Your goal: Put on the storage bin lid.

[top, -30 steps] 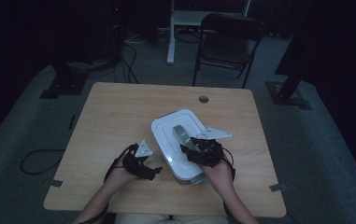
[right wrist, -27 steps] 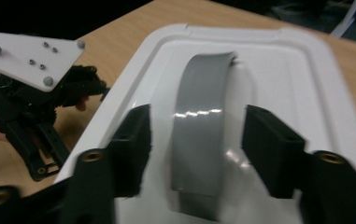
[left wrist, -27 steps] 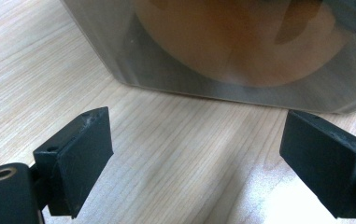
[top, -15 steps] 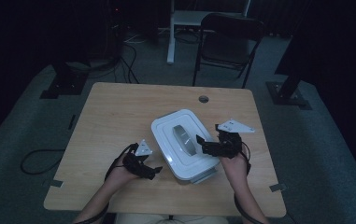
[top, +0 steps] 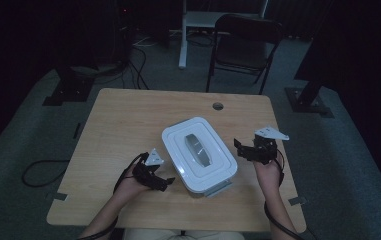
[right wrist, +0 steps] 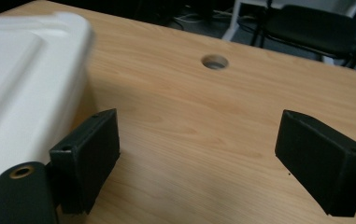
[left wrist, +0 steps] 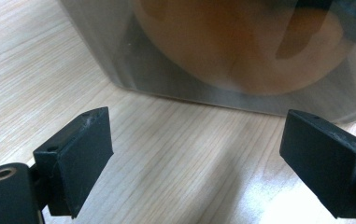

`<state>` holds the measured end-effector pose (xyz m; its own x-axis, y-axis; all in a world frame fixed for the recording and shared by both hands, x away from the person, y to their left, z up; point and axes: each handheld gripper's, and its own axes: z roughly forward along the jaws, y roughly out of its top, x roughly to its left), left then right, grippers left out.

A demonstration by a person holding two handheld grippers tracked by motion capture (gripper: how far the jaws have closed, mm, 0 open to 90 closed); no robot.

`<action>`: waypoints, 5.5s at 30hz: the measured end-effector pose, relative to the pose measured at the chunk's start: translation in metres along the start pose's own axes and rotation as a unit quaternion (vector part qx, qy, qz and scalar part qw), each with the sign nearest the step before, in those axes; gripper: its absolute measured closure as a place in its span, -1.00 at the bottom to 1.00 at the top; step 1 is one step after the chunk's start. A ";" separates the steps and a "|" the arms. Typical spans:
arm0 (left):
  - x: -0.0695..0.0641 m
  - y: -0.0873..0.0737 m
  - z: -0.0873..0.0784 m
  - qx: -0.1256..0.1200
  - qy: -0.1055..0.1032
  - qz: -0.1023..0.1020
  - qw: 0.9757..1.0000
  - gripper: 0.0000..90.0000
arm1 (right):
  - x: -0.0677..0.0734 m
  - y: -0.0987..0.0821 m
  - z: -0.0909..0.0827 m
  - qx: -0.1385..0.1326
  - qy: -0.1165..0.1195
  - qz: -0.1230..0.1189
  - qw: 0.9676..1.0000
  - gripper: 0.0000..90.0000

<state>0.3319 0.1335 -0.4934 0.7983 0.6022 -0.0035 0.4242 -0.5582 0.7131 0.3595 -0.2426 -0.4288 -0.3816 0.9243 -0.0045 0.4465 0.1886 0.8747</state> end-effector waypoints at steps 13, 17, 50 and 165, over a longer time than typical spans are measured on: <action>0.001 0.005 0.004 -0.006 -0.011 -0.008 1.000 -0.78 | -0.014 -0.039 0.028 0.042 -0.010 0.023 0.999 -0.70; 0.001 0.007 0.004 -0.007 -0.010 -0.006 1.000 -0.78 | -0.008 -0.047 0.036 0.060 -0.001 0.011 0.998 -0.70; 0.012 0.006 -0.010 0.017 0.012 0.006 1.000 -0.78 | 0.043 -0.069 0.030 0.082 0.079 -0.006 0.993 -0.64; 0.082 -0.134 -0.102 0.021 0.217 -0.222 0.951 -0.78 | -0.044 -0.130 -0.031 0.125 -0.126 0.098 0.979 -0.70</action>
<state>0.2971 0.3159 -0.5174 0.2901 0.9570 -0.0013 0.7018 -0.2118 0.6802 0.2928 -0.3180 -0.5274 -0.0720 0.9974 0.0049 0.6870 0.0461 0.7252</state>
